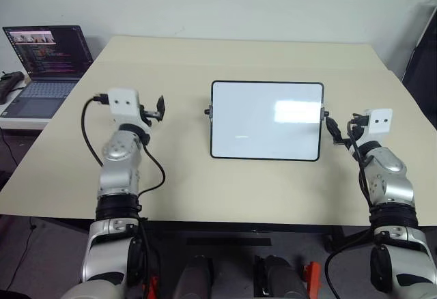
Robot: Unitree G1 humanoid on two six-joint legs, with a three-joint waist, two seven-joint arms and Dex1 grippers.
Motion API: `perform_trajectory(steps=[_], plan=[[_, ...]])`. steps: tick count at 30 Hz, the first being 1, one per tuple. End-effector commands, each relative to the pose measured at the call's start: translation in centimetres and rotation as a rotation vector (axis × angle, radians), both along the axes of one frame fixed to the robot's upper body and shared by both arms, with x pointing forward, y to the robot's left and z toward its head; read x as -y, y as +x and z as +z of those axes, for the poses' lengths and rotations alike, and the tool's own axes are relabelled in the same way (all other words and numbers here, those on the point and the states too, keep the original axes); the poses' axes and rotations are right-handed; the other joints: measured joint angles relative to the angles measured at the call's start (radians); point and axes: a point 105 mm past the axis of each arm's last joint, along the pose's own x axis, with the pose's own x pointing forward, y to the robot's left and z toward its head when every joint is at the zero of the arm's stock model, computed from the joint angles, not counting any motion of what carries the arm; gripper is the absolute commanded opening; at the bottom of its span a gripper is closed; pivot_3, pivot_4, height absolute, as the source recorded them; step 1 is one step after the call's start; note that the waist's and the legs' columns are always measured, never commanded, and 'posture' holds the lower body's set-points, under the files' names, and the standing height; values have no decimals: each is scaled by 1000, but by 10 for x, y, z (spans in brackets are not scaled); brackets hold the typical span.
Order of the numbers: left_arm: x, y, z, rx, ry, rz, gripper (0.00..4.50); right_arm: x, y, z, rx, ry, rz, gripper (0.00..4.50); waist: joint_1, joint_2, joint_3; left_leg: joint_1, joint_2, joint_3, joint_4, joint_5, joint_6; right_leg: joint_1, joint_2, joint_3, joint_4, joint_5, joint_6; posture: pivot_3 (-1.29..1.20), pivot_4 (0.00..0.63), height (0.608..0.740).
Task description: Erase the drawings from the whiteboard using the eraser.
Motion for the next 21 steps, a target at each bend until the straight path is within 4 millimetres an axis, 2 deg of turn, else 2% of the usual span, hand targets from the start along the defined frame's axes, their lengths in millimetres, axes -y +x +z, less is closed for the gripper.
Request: perform_trajectory(steps=[1,6,10,13,18,21], plan=[[14,0,-18,21,2,29,4500,-4,1,-1,41,28,7,4463,0,0,0,0,0,0,0,0,0,0,0,0,0,0,0,0,150,740],[34,-1,-45,-18,-14,-3,4500,-5,4,-10,42,27,-47,4463,-4,0,0,0,0,0,0,0,0,0,0,0,1,0,0,0,150,740],[45,-3,-55,-23,-12,-29,4500,-11,5,-10,65,36,-83,4463,-6,0,0,1,0,0,-1,0,0,0,0,1,1,0,0,0,150,740],[46,-3,-55,-16,-5,-36,4500,-12,8,-4,91,76,-137,4463,-6,0,0,1,0,0,-1,0,0,0,0,1,1,0,0,0,150,740],[39,0,-42,23,-10,-27,4500,-20,12,7,125,129,-208,4463,-9,0,0,1,0,0,-1,0,0,0,0,0,1,0,0,0,150,740],[31,-3,-43,31,-7,3,4500,-21,11,0,104,147,-237,4463,-13,0,0,1,0,0,-1,0,0,0,0,0,1,0,0,0,150,740]])
